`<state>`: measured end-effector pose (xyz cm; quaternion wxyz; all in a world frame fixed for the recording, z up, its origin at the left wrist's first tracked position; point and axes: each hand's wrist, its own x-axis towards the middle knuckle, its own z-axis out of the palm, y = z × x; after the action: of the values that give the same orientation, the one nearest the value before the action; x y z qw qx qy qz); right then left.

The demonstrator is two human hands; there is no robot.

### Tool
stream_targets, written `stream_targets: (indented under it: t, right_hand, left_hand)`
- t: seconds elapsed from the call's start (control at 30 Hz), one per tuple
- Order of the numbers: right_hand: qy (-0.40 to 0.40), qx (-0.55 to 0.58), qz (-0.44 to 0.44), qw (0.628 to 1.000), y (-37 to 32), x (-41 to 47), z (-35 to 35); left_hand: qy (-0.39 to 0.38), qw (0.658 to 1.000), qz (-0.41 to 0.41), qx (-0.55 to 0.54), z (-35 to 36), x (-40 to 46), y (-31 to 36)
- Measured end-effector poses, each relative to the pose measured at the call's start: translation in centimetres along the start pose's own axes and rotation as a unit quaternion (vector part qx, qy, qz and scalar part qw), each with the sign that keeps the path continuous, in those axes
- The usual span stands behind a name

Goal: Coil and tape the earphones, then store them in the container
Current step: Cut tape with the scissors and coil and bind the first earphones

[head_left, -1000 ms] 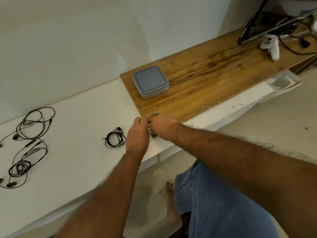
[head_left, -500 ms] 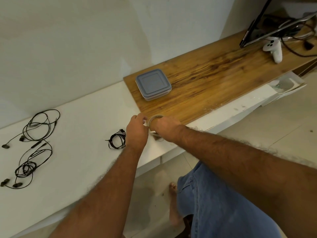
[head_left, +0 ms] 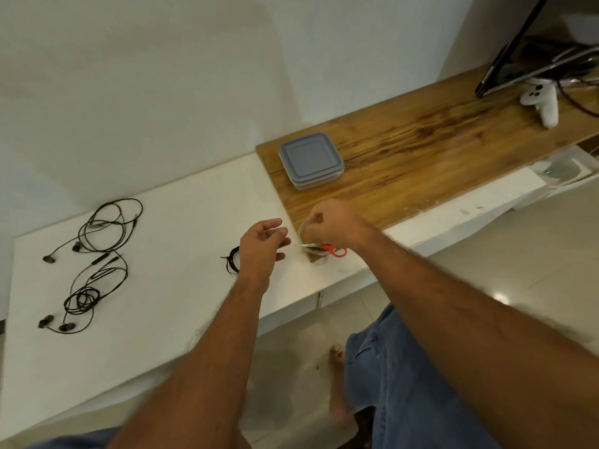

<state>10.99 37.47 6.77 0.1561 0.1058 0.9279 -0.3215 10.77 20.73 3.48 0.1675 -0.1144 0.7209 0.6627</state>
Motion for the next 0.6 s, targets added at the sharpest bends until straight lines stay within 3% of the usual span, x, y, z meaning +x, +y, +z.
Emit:
stream_targets:
  t: [0.07, 0.13, 0.37, 0.6]
  right_hand:
    - [-0.011, 0.205, 0.012, 0.979, -0.5, -0.9, 0.9]
    - [-0.027, 0.297, 0.023, 0.954, -1.2, -1.5, 2.0]
    - [-0.002, 0.334, 0.021, 0.942, -3.1, -2.3, 4.0]
    - [-0.014, 0.294, 0.006, 0.956, -5.0, -2.4, 6.2]
  left_hand:
    - [-0.004, 1.000, -0.005, -0.023, -0.2, -0.5, 0.2]
    - [-0.002, 0.999, -0.003, -0.034, -0.5, -1.0, 0.5]
    - [0.017, 0.999, 0.005, -0.037, -2.4, -2.2, 0.6]
    - [0.080, 0.995, -0.016, -0.055, -4.6, -3.2, -1.4]
